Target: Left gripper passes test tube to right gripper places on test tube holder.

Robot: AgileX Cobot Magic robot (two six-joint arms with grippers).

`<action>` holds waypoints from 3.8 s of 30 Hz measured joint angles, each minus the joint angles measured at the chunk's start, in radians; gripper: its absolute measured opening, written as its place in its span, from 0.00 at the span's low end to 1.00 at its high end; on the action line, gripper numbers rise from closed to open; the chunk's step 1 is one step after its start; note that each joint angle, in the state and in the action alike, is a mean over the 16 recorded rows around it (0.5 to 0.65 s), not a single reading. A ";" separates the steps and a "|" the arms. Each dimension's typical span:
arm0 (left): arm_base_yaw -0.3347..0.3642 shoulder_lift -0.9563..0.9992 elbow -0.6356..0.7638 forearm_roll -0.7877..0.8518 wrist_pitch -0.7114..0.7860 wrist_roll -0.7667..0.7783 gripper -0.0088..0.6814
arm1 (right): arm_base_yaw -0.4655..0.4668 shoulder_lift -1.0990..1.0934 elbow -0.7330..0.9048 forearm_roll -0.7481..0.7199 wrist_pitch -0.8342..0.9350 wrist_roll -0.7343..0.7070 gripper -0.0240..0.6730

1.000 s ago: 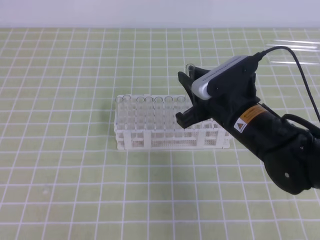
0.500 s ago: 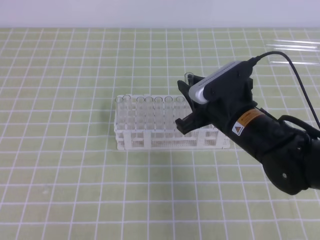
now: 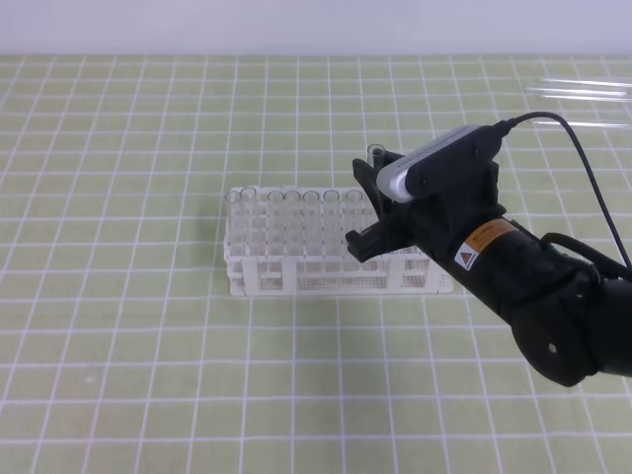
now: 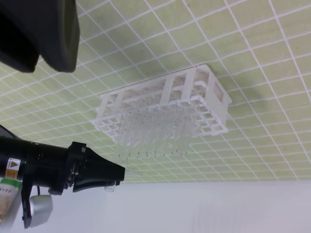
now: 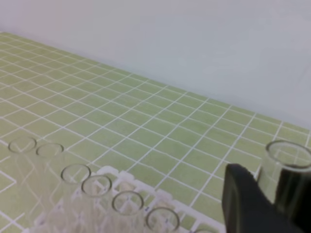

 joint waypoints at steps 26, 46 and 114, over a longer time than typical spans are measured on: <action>0.000 0.000 0.000 0.000 -0.001 0.000 0.11 | 0.000 -0.011 0.053 0.040 -0.045 0.000 0.43; 0.000 0.003 0.000 0.000 0.000 0.000 0.11 | -0.052 -0.539 0.057 0.042 0.508 -0.117 0.09; 0.000 0.000 0.000 0.002 -0.002 0.000 0.11 | -0.531 -1.692 0.817 0.016 0.985 0.081 0.01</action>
